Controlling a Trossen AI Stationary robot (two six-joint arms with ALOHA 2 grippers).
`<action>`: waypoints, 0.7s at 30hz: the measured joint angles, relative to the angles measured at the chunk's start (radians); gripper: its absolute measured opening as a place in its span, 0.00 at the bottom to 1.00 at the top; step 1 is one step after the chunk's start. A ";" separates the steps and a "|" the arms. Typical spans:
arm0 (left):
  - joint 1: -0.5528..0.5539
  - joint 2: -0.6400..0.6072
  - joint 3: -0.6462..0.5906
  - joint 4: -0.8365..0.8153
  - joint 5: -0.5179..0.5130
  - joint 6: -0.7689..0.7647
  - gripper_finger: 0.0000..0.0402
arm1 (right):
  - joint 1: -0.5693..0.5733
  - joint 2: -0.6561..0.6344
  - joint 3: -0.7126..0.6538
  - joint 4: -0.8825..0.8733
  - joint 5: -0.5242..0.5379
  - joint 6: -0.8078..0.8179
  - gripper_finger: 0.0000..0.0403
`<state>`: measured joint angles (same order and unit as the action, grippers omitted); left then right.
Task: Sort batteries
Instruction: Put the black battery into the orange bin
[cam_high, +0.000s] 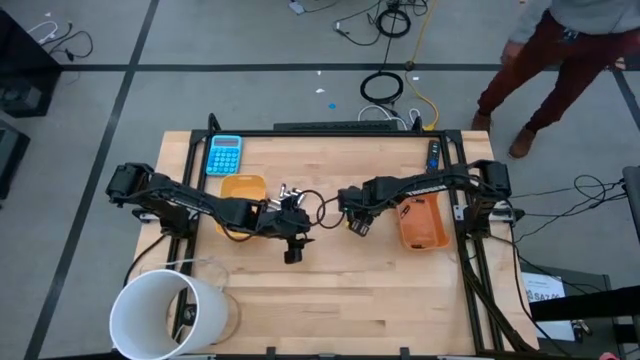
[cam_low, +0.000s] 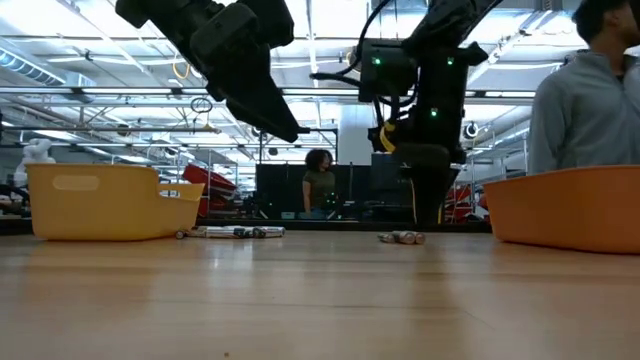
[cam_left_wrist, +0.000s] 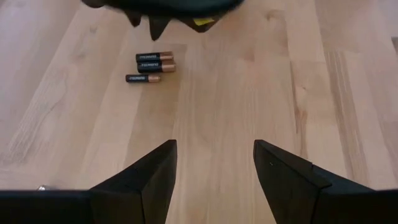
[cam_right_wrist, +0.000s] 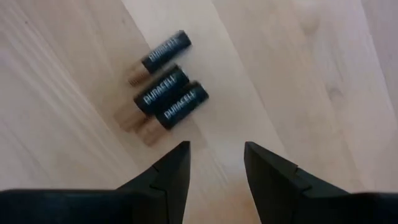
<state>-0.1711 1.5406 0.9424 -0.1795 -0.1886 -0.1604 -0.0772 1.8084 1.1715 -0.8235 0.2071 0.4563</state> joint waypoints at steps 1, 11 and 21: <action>0.000 0.000 0.000 -0.002 0.000 0.000 0.56 | 0.001 0.000 0.010 -0.007 -0.002 0.009 0.36; -0.002 0.000 0.000 -0.015 0.000 -0.018 0.56 | 0.010 0.059 0.049 0.008 -0.051 0.072 0.36; -0.008 0.000 0.000 -0.023 0.006 -0.018 0.56 | -0.017 0.132 0.054 0.021 -0.066 0.041 0.36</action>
<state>-0.1791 1.5406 0.9424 -0.2020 -0.1829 -0.1783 -0.0946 1.9409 1.2256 -0.8025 0.1414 0.4976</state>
